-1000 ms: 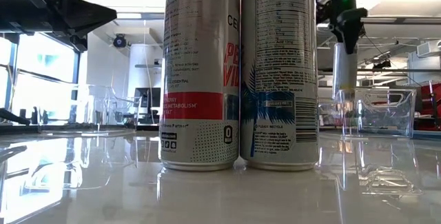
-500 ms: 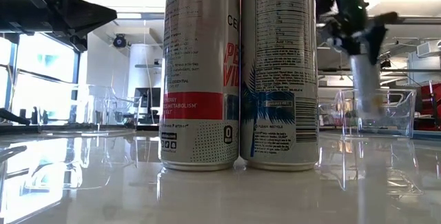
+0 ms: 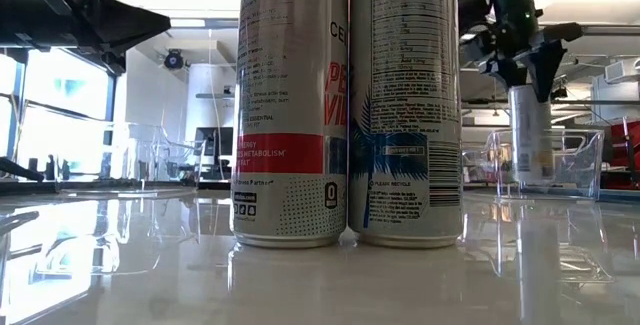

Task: Sort soda cans
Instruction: Put the yellow soda can into the top right transparent bin

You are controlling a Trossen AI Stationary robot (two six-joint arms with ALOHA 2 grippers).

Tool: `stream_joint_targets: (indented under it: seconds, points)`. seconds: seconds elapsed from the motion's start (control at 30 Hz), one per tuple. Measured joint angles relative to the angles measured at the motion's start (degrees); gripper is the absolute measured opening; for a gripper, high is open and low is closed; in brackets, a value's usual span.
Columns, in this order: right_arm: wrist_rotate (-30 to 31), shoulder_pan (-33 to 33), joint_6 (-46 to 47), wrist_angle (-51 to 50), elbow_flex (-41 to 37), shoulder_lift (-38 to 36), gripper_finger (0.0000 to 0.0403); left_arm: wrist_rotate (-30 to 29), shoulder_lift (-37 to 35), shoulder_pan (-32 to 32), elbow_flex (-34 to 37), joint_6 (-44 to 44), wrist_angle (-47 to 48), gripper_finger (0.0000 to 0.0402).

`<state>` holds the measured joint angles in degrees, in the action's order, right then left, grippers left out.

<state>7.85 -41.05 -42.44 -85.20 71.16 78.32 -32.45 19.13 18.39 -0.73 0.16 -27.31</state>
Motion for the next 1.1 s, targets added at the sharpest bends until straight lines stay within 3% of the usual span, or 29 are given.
stream_joint_targets:
  seconds: [0.4, 1.1]
  points:
    - [-2.59, -0.03, 0.0, 4.65, -5.0, 0.0, 0.0241, 0.02, 0.0, 0.01, 0.0, 0.09, 0.0, 0.0]
    - [-4.95, -0.1, 1.91, 6.32, -5.31, -0.04, 0.0257, -0.11, 0.01, 0.02, 0.0, 0.09, 0.0, 0.0]
